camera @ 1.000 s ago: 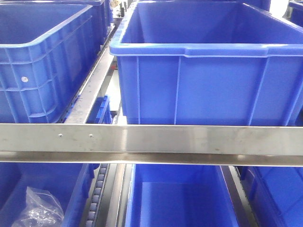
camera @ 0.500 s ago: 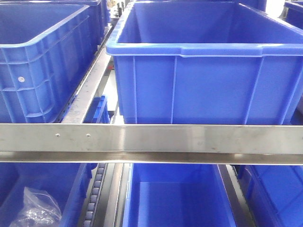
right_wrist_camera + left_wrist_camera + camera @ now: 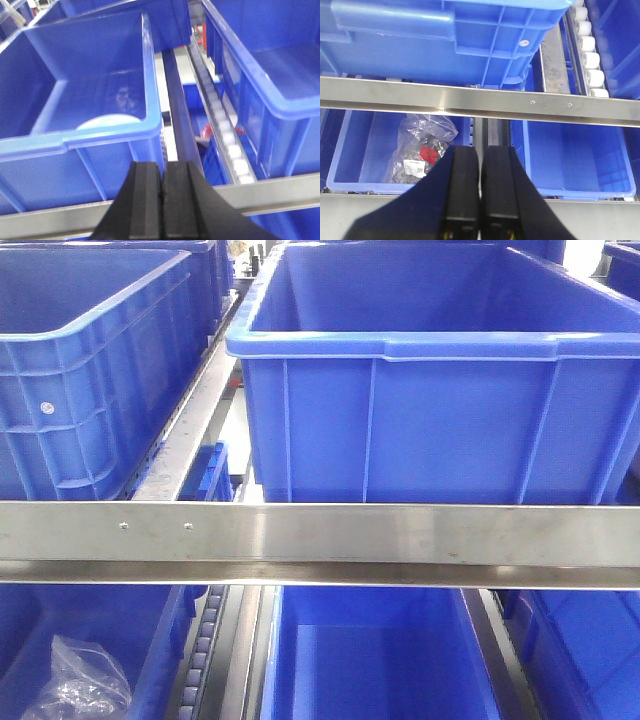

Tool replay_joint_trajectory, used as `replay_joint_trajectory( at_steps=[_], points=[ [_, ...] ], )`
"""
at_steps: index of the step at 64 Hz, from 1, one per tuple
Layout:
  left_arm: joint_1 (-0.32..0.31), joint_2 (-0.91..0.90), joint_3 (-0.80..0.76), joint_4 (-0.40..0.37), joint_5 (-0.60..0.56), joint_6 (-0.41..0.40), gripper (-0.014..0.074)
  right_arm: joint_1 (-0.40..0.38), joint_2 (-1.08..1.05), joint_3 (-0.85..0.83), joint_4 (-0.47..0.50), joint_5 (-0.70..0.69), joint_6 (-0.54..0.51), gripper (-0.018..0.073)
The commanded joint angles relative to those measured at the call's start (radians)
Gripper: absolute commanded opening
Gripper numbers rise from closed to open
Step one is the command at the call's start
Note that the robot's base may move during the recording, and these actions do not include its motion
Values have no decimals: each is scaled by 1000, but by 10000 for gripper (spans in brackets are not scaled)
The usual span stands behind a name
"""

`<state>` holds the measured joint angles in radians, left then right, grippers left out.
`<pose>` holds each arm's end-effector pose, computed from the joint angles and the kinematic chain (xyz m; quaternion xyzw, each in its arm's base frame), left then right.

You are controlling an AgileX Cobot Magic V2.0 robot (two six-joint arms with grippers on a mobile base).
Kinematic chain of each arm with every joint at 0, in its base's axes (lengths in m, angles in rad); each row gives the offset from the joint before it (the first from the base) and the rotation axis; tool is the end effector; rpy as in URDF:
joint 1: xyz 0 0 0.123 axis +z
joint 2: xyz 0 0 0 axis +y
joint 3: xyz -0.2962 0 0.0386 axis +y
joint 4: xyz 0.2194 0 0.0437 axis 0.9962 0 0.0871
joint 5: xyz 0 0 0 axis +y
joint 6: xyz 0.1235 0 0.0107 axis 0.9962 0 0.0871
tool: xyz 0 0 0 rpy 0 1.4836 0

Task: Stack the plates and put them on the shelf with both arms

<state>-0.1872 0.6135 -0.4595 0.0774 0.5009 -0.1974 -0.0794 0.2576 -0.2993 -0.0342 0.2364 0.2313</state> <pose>0.1070 -0.0156 0.2681 0.0164 0.8763 -0.0598 0.4778 0.0637 -0.0061 0.2752 0.1055 0.7365 0.0366 0.6671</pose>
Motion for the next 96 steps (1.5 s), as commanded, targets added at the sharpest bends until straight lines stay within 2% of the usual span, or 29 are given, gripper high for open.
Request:
replay_joint_trajectory(
  at_steps=[1, 23, 90, 93, 96],
  points=[
    [0, 5, -29, 2, -68, -9, 97, -6, -22, 6, -2, -64, -3, 49],
    [0, 5, -29, 2, -71, -9, 97, -7, -288, 333, -2, -236, -3, 49],
    [0, 3, -29, 2, -70, -9, 97, -2, -288, 328, -2, -231, -2, 49],
    [-5, -7, -29, 18, -65, -7, 97, -2, -288, 328, -2, -231, -2, 49],
    [-10, -27, -27, 71, -76, -7, 97, -2, -288, 328, -2, -231, -2, 49]
  ],
)
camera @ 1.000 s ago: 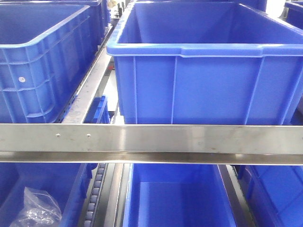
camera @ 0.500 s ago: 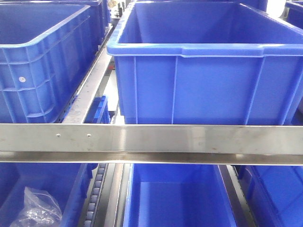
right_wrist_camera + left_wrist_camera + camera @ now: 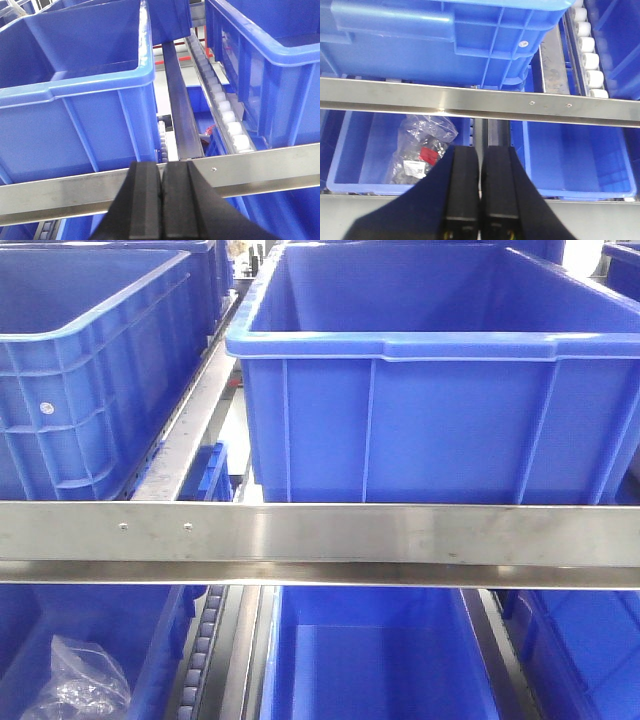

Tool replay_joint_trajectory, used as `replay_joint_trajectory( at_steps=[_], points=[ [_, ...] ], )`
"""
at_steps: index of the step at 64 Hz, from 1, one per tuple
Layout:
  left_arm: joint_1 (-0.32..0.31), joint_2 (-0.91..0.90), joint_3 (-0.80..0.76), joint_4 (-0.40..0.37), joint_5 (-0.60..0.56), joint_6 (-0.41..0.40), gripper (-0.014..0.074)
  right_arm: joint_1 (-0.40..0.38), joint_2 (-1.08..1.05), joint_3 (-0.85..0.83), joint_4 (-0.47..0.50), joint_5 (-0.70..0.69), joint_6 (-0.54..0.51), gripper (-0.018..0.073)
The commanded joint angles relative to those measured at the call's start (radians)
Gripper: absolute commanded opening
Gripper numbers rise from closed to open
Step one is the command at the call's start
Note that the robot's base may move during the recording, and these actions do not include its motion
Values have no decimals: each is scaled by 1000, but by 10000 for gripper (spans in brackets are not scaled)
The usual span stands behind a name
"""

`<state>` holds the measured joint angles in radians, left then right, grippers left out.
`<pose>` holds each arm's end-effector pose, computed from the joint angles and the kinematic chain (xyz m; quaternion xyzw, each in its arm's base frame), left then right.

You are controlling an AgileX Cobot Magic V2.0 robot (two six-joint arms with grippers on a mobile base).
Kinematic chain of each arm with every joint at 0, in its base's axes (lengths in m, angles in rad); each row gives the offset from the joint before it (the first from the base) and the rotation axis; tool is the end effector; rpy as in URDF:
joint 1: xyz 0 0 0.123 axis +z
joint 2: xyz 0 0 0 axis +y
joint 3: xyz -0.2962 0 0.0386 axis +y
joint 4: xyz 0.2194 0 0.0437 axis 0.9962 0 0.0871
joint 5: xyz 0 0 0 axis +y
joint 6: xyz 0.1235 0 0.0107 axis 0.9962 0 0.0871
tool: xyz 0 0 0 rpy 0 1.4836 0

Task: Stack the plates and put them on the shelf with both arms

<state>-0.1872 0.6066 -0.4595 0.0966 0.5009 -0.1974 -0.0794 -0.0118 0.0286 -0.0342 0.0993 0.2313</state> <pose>0.1062 -0.0143 0.2689 0.0214 0.8743 -0.0523 0.4821 0.0472 -0.0042 0.1944 0.1001 0.7102 0.0398 0.6957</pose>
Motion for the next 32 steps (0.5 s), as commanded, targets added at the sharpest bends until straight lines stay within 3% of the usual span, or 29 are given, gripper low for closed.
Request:
replay_joint_trajectory(
  at_steps=[1, 21, 32],
  points=[
    [-10, -33, -27, 61, -83, -7, 97, -2, -18, 0, -2, -94, -2, 49],
    [80, -351, 239, 39, -431, -7, 97, -2, -18, 0, -2, -94, -2, 49],
    [135, -535, 413, 22, -548, -7, 97, -2, -18, 0, -2, -94, -2, 49]
  ],
)
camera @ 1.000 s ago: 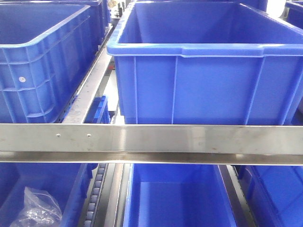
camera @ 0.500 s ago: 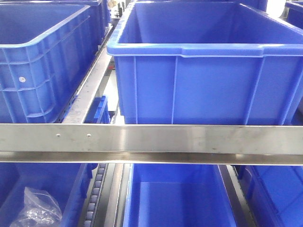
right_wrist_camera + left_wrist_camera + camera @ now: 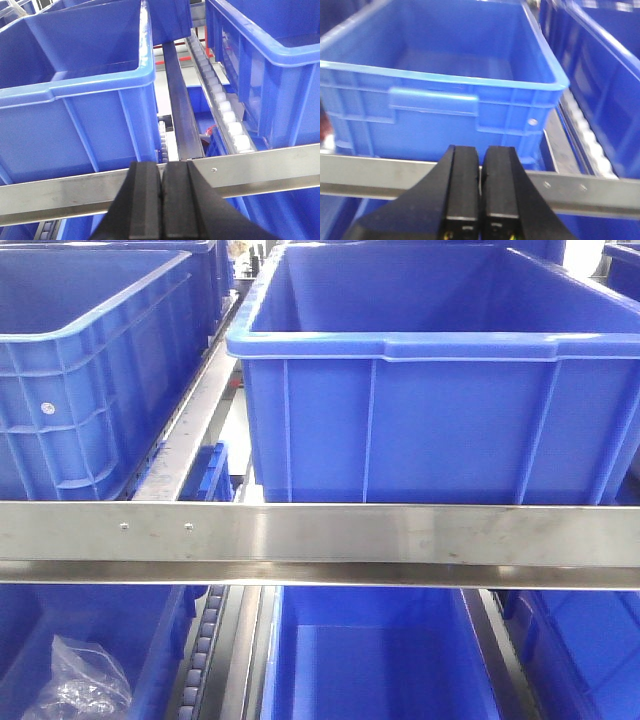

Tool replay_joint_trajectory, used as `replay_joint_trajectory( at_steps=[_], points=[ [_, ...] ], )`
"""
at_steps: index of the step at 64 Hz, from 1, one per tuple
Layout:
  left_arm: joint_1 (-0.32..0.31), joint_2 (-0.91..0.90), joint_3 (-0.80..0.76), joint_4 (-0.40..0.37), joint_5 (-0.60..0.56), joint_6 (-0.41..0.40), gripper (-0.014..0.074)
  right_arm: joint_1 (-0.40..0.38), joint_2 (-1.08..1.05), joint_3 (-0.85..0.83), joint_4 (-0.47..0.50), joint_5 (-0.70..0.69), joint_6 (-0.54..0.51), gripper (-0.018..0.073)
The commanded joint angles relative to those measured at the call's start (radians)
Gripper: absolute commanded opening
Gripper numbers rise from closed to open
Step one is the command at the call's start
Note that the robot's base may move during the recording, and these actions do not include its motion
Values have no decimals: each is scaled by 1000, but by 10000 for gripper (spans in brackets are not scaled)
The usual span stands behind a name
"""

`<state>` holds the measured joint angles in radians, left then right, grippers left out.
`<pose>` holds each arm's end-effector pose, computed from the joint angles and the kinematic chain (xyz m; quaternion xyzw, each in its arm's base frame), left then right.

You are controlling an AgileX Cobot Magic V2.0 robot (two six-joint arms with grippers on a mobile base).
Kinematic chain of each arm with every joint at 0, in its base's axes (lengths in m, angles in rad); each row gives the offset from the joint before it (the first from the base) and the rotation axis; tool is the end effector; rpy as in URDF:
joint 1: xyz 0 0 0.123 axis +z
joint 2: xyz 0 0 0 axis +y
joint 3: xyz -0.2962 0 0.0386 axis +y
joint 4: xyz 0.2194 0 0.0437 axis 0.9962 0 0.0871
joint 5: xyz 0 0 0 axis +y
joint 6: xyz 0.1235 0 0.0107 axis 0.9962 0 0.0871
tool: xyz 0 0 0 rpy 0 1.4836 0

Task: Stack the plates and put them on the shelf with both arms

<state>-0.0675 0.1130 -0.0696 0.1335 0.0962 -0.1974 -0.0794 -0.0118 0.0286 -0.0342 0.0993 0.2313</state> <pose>0.0549 -0.0021 0.2224 -0.0033 0.7251 -0.0408 0.6874 0.0472 -0.0042 0.1944 0.1001 0.7102 0.0398 0.6957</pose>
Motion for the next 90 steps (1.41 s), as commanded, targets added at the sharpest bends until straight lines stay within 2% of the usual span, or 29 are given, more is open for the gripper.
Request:
replay_joint_trajectory(
  at_steps=[1, 6, 10, 51, 55, 90],
  points=[
    [21, -57, 34, -16, -150, -7, 97, -2, -18, 0, -2, -94, -2, 49],
    [32, -105, 82, -26, -183, -9, 97, -2, -18, 0, -2, -94, -2, 49],
    [32, -143, 79, -28, -119, -9, 97, -2, -18, 0, -2, -94, -2, 49],
    [30, -138, 79, -33, -149, -3, 97, -2, -18, 0, -2, -94, -2, 49],
    [30, -138, 79, -60, -149, -5, 97, -2, -18, 0, -2, -94, -2, 49],
    [30, -138, 79, -55, -149, -5, 97, -2, -18, 0, -2, -94, -2, 49]
  ],
)
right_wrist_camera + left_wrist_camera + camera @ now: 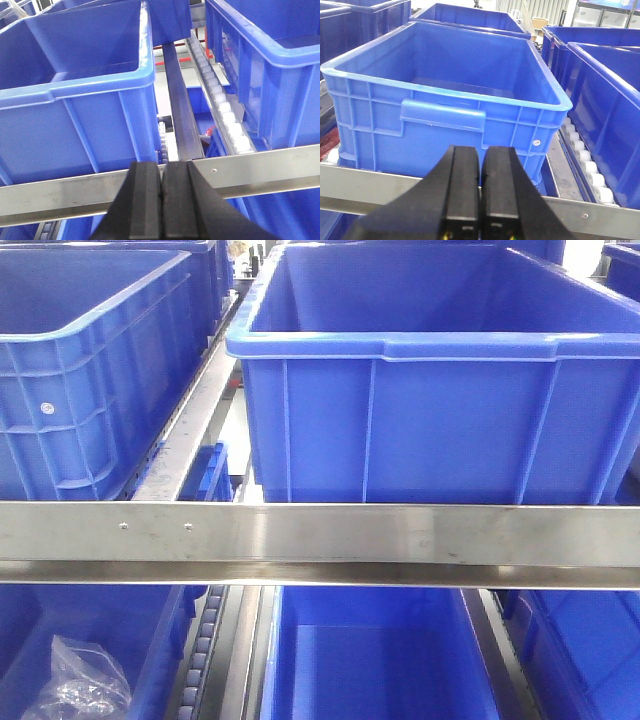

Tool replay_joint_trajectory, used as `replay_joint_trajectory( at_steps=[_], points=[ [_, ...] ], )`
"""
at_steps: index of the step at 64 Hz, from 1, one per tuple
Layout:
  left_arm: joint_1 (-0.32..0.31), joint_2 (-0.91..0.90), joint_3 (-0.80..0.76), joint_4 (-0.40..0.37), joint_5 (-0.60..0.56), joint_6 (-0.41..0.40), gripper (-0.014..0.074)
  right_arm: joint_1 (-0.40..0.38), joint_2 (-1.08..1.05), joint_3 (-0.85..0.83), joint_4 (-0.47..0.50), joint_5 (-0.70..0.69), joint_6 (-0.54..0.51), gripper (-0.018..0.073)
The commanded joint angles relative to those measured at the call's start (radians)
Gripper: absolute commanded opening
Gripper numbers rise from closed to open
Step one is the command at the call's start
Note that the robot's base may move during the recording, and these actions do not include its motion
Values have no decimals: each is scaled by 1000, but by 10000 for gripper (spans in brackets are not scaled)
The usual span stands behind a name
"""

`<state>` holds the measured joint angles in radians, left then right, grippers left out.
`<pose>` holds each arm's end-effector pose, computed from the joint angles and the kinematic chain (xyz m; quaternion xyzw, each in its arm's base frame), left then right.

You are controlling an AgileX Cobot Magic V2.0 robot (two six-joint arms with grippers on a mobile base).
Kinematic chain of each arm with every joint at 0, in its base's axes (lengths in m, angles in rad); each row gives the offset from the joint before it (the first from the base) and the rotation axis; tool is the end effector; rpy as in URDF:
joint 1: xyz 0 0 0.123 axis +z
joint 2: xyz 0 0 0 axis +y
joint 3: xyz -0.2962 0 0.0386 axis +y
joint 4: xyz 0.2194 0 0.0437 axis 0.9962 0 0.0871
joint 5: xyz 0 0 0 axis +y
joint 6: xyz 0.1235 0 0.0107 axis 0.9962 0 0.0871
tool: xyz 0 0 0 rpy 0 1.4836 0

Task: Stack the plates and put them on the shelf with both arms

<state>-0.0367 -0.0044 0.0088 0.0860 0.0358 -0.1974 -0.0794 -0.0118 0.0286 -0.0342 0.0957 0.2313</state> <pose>0.0470 -0.0013 0.2088 -0.0269 0.6897 -0.0525 0.7217 0.0472 -0.0042 0.1949 0.0999 0.7090 0.0399 0.6970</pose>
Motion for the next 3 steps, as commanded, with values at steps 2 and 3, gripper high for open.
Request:
replay_joint_trajectory(
  at_steps=[2, 3],
  points=[
    [-1, -21, 1, -8, -89, -5, 97, -2, -18, 0, -2, -90, -2, 49],
    [-1, -21, 1, -8, -89, -5, 97, -2, -18, 0, -2, -90, -2, 49]
  ],
)
